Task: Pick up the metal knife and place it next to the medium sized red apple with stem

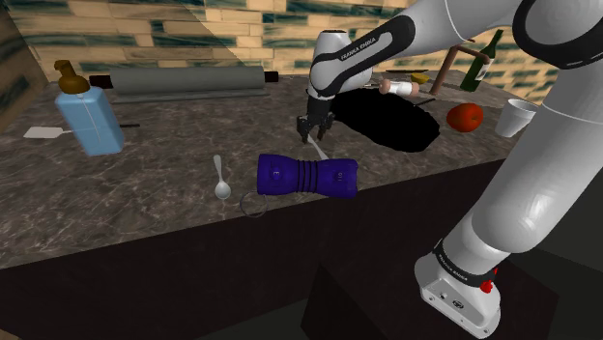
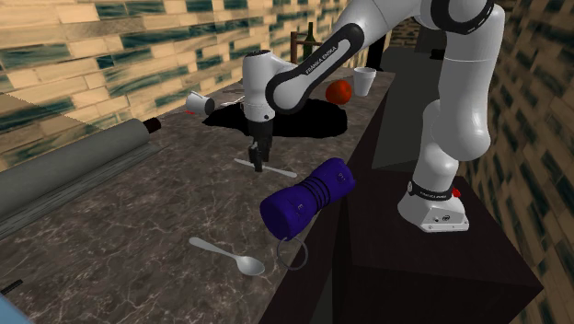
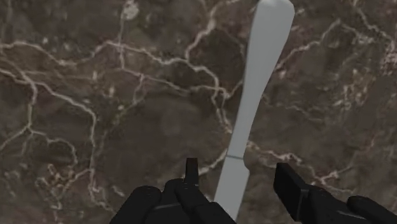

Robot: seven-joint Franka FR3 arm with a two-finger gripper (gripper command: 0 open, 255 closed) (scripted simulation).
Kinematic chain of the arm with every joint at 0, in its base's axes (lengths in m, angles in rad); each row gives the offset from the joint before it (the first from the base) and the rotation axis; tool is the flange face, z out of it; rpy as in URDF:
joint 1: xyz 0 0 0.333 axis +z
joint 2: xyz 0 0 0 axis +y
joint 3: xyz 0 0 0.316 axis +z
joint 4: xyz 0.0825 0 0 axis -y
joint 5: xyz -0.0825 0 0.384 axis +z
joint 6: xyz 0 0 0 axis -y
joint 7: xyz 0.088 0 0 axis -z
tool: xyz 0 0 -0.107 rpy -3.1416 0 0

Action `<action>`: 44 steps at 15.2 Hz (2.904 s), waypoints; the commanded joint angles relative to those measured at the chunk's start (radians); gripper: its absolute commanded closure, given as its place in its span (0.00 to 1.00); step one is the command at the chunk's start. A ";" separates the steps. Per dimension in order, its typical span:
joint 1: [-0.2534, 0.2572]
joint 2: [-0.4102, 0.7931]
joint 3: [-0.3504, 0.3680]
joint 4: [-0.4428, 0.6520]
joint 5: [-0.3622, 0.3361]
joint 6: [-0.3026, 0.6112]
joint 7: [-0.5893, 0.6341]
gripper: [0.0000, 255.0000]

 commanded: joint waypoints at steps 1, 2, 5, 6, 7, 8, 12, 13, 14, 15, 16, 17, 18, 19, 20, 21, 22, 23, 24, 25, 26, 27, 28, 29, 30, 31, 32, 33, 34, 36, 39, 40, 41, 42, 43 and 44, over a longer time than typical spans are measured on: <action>0.000 0.000 0.000 0.000 0.000 0.000 0.000 1.00; 0.000 0.000 0.000 0.000 0.000 0.000 0.000 1.00; 0.000 0.000 0.000 0.000 0.000 0.000 0.000 1.00; 0.000 0.000 0.000 0.000 0.000 0.000 0.000 1.00; 0.000 0.000 0.000 0.000 0.000 0.000 0.000 1.00; 0.000 0.000 0.000 0.000 0.000 0.000 0.000 1.00; 0.000 -0.023 0.000 0.015 0.000 -0.038 0.001 1.00; 0.000 -0.030 0.000 0.021 0.000 -0.050 0.001 1.00; -0.001 -0.037 0.000 0.027 0.000 -0.063 0.001 1.00; -0.001 -0.044 0.000 0.032 0.001 -0.076 0.002 1.00; -0.001 -0.050 0.000 0.039 0.001 -0.089 0.002 1.00; -0.001 -0.057 0.000 0.045 0.001 -0.102 0.002 1.00; -0.001 -0.063 0.000 0.052 0.001 -0.114 0.002 1.00; -0.001 -0.069 0.000 0.058 0.001 -0.127 0.003 1.00; -0.001 -0.075 0.000 0.065 0.001 -0.140 0.003 1.00; -0.001 -0.080 0.000 0.073 0.001 -0.153 0.003 1.00; -0.001 -0.086 -0.001 0.080 0.001 -0.166 0.004 1.00; -0.002 -0.091 -0.001 0.088 0.001 -0.179 0.004 1.00; -0.002 -0.096 -0.001 0.096 0.001 -0.192 0.004 1.00; -0.002 -0.101 -0.001 0.104 0.001 -0.205 0.005 1.00; -0.002 -0.106 -0.001 0.112 0.001 -0.217 0.005 1.00; -0.002 -0.110 -0.001 0.121 0.001 -0.230 0.005 1.00; -0.002 -0.114 -0.001 0.129 0.001 -0.243 0.006 1.00; -0.002 -0.118 -0.001 0.138 0.001 -0.256 0.006 1.00; -0.002 -0.122 -0.001 0.147 0.001 -0.269 0.006 1.00; -0.002 -0.126 -0.001 0.157 0.001 -0.282 0.007 1.00; -0.002 -0.129 -0.001 0.166 0.001 -0.295 0.007 1.00; -0.002 -0.132 -0.001 0.176 0.001 -0.308 0.007 1.00; -0.002 -0.135 -0.002 0.186 0.000 -0.322 0.008 1.00; -0.003 -0.141 -0.002 0.207 0.000 -0.348 0.008 1.00; -0.003 -0.147 -0.002 0.240 0.000 -0.387 0.010 1.00; -0.003 -0.149 -0.002 0.252 0.000 -0.400 0.010 1.00; -0.003 -0.151 -0.002 0.263 0.000 -0.414 0.010 1.00; -0.003 -0.152 -0.002 0.275 0.000 -0.427 0.011 1.00; -0.003 -0.153 -0.002 0.287 0.000 -0.440 0.011 1.00; -0.003 -0.154 -0.002 0.300 0.000 -0.453 0.012 1.00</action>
